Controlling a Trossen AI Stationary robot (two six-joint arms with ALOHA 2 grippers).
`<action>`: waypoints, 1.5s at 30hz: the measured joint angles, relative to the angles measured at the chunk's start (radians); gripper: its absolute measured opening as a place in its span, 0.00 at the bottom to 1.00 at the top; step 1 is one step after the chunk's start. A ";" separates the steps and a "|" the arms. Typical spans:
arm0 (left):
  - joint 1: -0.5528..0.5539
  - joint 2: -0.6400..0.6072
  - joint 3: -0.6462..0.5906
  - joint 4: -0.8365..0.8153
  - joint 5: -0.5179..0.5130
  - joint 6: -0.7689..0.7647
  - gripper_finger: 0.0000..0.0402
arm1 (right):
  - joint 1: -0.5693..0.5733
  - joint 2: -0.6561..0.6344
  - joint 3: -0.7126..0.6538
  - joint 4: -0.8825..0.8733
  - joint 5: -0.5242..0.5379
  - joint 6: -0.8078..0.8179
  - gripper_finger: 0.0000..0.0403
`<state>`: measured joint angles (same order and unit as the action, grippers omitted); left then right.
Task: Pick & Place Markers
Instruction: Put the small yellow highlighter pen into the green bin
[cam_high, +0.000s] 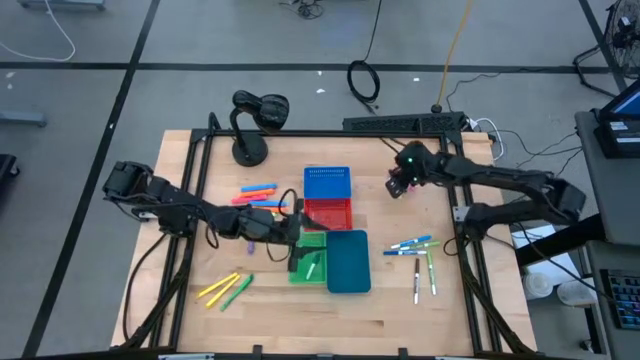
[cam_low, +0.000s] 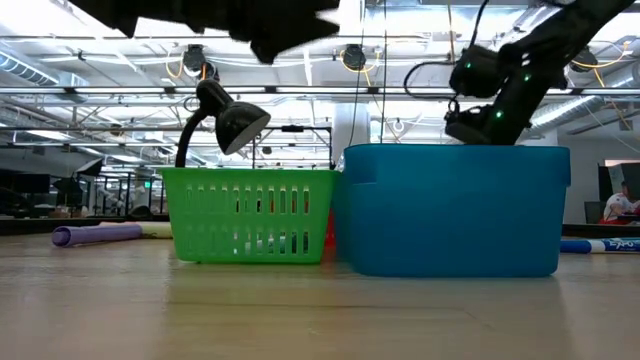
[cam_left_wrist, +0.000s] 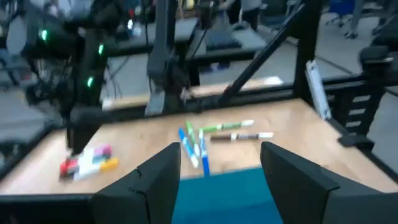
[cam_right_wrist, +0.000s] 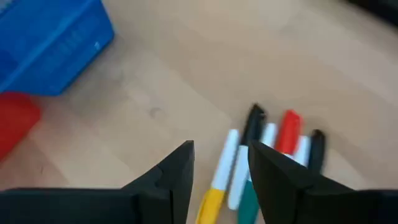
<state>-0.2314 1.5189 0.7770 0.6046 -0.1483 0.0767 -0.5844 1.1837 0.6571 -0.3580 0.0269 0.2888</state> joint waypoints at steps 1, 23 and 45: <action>0.007 -0.001 0.000 -0.004 0.001 -0.011 0.57 | 0.006 0.016 0.000 0.001 -0.006 -0.003 0.35; 0.027 -0.003 0.001 -0.071 0.021 -0.060 0.57 | 0.155 0.079 -0.034 -0.041 0.182 0.093 0.35; 0.028 -0.003 0.001 -0.075 0.020 -0.059 0.57 | 0.156 0.093 -0.237 0.225 0.174 0.111 0.35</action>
<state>-0.2039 1.5158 0.7780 0.5292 -0.1284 0.0173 -0.4284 1.2762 0.4200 -0.1333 0.2009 0.3999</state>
